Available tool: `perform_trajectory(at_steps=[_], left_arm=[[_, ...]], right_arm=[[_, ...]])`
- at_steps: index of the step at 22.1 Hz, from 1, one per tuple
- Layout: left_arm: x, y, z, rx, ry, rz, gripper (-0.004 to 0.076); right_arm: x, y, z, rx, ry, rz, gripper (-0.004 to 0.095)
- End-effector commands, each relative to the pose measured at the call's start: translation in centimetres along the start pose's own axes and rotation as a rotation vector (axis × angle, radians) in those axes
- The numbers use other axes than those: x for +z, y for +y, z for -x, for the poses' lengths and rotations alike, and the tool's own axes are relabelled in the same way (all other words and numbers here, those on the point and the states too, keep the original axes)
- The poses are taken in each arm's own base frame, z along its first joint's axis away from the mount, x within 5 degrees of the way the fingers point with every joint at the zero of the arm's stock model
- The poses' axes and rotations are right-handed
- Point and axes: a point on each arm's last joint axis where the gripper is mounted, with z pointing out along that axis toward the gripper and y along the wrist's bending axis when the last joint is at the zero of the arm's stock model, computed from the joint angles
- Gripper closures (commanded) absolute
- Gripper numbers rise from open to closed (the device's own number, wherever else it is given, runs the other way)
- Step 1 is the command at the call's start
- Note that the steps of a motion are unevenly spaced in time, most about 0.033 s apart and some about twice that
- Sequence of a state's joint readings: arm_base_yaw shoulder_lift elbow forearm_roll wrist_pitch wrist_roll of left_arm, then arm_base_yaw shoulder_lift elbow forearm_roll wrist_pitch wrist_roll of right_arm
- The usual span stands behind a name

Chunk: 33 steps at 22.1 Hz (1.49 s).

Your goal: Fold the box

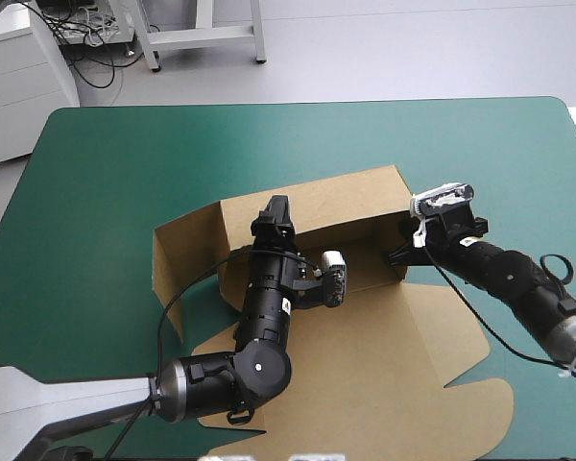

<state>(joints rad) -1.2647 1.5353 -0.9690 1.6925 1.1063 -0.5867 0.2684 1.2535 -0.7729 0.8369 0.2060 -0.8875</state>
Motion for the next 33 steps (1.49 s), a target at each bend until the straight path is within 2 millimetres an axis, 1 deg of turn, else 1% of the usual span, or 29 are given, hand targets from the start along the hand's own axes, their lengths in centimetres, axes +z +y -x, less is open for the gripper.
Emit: perform_trajectory(at_steps=[1, 6, 7, 8, 9, 10, 11, 12, 14, 15, 16, 17, 18, 19, 20, 21, 22, 23, 24, 25, 26, 27, 29, 30, 33], left_arm=[[-1.1, 2.7, 0.4, -0.030, -0.030, 0.132, 0.0279], [-1.5, 2.6, 0.6, -0.026, -0.040, 0.133, 0.0282], [-1.5, 2.5, 0.6, -0.003, -0.034, 0.123, 0.0286], [-1.5, 2.4, 0.5, 0.021, -0.027, 0.110, 0.0296], [-1.4, 2.0, 0.4, 0.097, -0.009, 0.063, 0.0387], [-1.4, 1.7, 0.3, 0.134, -0.003, 0.037, 0.0450], [-1.5, 1.3, 0.2, 0.187, 0.006, -0.024, 0.0657], [-1.5, 1.2, 0.2, 0.184, -0.012, -0.054, 0.0749], [-2.1, 1.4, 0.5, 0.112, -0.101, -0.188, 0.0729], [-2.4, 1.6, 0.6, 0.059, -0.132, -0.280, 0.0732], [-2.7, 2.4, 0.8, 0.025, -0.189, -0.365, 0.0731], [-2.8, 2.8, 0.7, -0.013, -0.200, -0.448, 0.0731], [-2.6, 4.5, 0.4, -0.069, -0.196, -0.562, 0.0731], [-2.4, 5.3, 0.2, -0.068, -0.186, -0.597, 0.0731], [-1.8, 7.2, -0.7, -0.111, -0.154, -0.669, 0.0731], [-1.5, 8.1, -1.0, -0.140, -0.144, -0.690, 0.0732], [-0.7, 9.9, -2.2, -0.215, -0.132, -0.748, 0.0731], [-0.2, 10.6, -2.8, -0.266, -0.127, -0.775, 0.0732], [0.9, 12.2, -4.3, -0.372, -0.133, -0.804, 0.0732], [1.9, 13.4, -5.7, -0.449, -0.134, -0.807, 0.0732], [2.5, 14.0, -6.7, -0.525, -0.135, -0.816, 0.0733], [3.3, 14.7, -8.2, -0.614, -0.114, -0.814, 0.0733], [4.9, 15.8, -11.6, -0.789, -0.056, -0.788, 0.0733], [5.6, 16.3, -13.8, -0.893, -0.025, -0.766, 0.0733], [6.7, 17.9, -19.8, -1.211, 0.019, -0.658, 0.0736]], right_arm=[[0.4, -0.7, 2.7, 0.030, -0.103, -0.061, 0.0926], [2.0, -1.1, 4.3, 0.037, -0.114, -0.066, 0.0926], [2.7, -1.2, 4.9, 0.036, -0.119, -0.066, 0.0926], [2.8, -1.3, 5.1, 0.037, -0.123, -0.064, 0.0926], [3.2, -1.3, 5.5, 0.043, -0.124, -0.063, 0.0926], [3.4, -1.4, 5.5, 0.045, -0.122, -0.062, 0.0926], [3.5, -1.5, 5.6, 0.045, -0.127, -0.067, 0.0926], [3.5, -1.5, 5.7, 0.045, -0.128, -0.069, 0.0926], [3.4, -1.5, 5.7, 0.040, -0.131, -0.074, 0.0926], [3.4, -1.5, 5.7, 0.030, -0.131, -0.076, 0.0926], [3.4, -1.5, 5.7, 0.026, -0.130, -0.077, 0.0926], [3.4, -1.5, 5.7, 0.026, -0.130, -0.077, 0.0926], [3.5, -1.6, 5.6, 0.026, -0.129, -0.078, 0.0926], [3.5, -1.6, 5.6, 0.026, -0.129, -0.078, 0.0926], [3.6, -1.6, 5.6, 0.027, -0.125, -0.078, 0.0926], [3.6, -1.6, 5.6, 0.029, -0.126, -0.078, 0.0926], [3.7, -1.6, 5.6, 0.029, -0.124, -0.076, 0.0926], [3.7, -1.6, 5.6, 0.031, -0.124, -0.076, 0.0926], [3.7, -1.5, 5.5, 0.039, -0.121, -0.071, 0.0926], [3.7, -1.5, 5.5, 0.052, -0.121, -0.070, 0.0926], [3.7, -1.5, 5.5, 0.052, -0.117, -0.065, 0.0926], [3.7, -1.4, 5.5, 0.052, -0.113, -0.061, 0.0926], [3.7, -1.3, 5.4, 0.050, -0.102, -0.048, 0.0926], [3.7, -1.2, 5.3, 0.050, -0.094, -0.039, 0.0926], [3.7, -1.1, 5.1, 0.047, -0.078, -0.020, 0.0926]])
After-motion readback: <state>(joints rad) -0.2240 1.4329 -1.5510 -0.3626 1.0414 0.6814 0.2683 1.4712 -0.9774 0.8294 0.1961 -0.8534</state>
